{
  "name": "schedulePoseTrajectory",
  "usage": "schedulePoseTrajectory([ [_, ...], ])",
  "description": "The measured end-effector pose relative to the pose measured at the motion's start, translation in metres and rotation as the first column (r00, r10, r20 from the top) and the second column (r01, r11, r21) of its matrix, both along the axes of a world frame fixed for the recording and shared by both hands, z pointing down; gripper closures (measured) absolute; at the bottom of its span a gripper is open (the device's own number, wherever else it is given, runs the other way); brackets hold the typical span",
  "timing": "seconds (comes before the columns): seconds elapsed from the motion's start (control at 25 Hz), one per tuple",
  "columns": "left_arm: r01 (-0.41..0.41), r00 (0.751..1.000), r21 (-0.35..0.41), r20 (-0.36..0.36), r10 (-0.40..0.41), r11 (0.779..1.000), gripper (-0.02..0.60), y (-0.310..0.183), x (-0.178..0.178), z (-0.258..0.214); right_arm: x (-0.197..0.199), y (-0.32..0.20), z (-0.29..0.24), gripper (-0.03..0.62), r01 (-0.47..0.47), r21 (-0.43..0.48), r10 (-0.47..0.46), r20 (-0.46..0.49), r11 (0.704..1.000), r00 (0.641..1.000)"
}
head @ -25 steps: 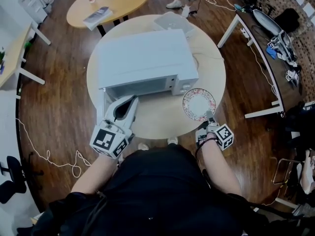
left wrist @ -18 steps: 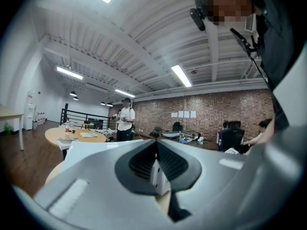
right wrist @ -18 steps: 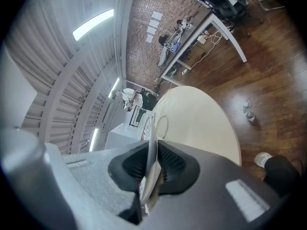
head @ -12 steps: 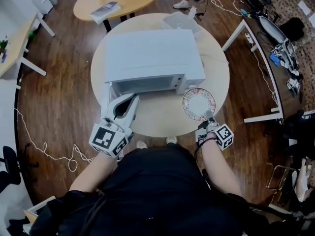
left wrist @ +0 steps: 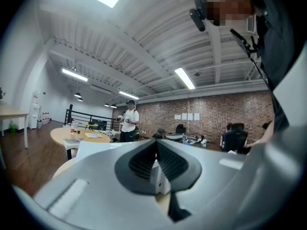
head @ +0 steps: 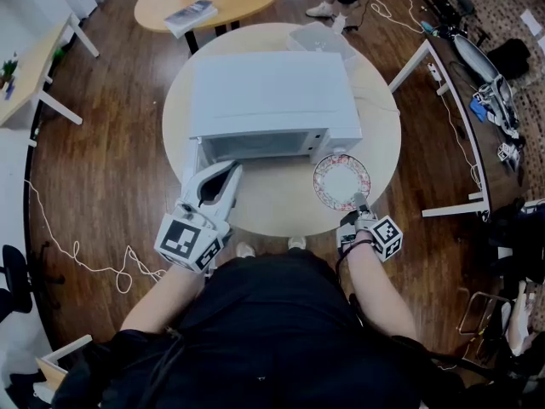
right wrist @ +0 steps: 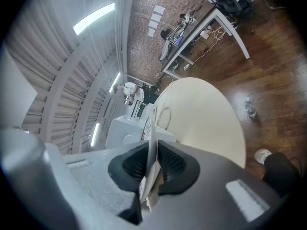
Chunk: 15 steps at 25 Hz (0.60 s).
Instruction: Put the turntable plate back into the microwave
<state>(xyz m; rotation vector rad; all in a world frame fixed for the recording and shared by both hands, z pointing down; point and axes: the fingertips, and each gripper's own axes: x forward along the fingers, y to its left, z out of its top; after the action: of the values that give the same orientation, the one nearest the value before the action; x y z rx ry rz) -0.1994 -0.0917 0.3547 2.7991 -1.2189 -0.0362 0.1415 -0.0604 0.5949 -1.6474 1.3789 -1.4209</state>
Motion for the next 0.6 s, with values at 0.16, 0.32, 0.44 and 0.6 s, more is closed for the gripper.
schedulePoseTrajectory([
  [0.16, 0.01, 1.0, 0.003, -0.004, -0.01, 1.0, 0.575, 0.002, -0.007, -0.002, -0.009, -0.002, 0.0, 0.568, 0.014, 0.001, -0.014, 0.002, 1.0, 1.0],
  [0.32, 0.021, 1.0, 0.006, -0.007, -0.021, 1.0, 0.575, 0.003, -0.015, -0.004, -0.022, -0.005, -0.002, 0.568, 0.04, 0.002, -0.04, 0.007, 0.999, 0.999],
  [0.44, 0.027, 1.0, 0.007, -0.009, -0.027, 1.0, 0.575, 0.003, -0.02, -0.004, -0.032, -0.005, -0.001, 0.568, 0.057, 0.003, -0.057, 0.01, 0.998, 0.998],
  [0.6, 0.031, 0.999, 0.007, -0.014, -0.031, 1.0, 0.575, 0.004, -0.025, -0.005, -0.042, -0.005, -0.002, 0.568, 0.078, -0.006, -0.078, 0.003, 0.997, 0.997],
])
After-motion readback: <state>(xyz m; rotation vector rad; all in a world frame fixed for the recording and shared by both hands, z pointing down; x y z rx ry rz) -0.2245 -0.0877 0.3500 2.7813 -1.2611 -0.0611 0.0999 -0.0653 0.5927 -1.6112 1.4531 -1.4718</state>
